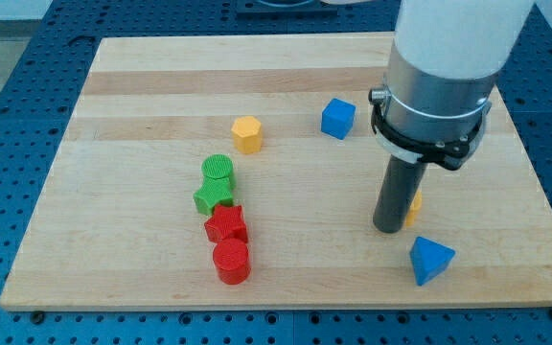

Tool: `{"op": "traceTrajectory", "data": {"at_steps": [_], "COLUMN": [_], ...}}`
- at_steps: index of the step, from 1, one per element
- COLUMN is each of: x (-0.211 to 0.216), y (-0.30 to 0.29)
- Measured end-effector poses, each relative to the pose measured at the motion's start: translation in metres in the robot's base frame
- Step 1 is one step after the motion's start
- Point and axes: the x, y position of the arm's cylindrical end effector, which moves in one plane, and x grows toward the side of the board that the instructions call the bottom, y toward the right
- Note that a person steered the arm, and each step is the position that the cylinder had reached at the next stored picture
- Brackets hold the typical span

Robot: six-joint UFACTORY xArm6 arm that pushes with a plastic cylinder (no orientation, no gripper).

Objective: Slide the yellow heart a bit down

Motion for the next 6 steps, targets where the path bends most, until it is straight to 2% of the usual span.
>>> {"op": "traceTrajectory", "data": {"at_steps": [2, 6], "x": [-0.008, -0.084], "y": [-0.001, 0.010]}}
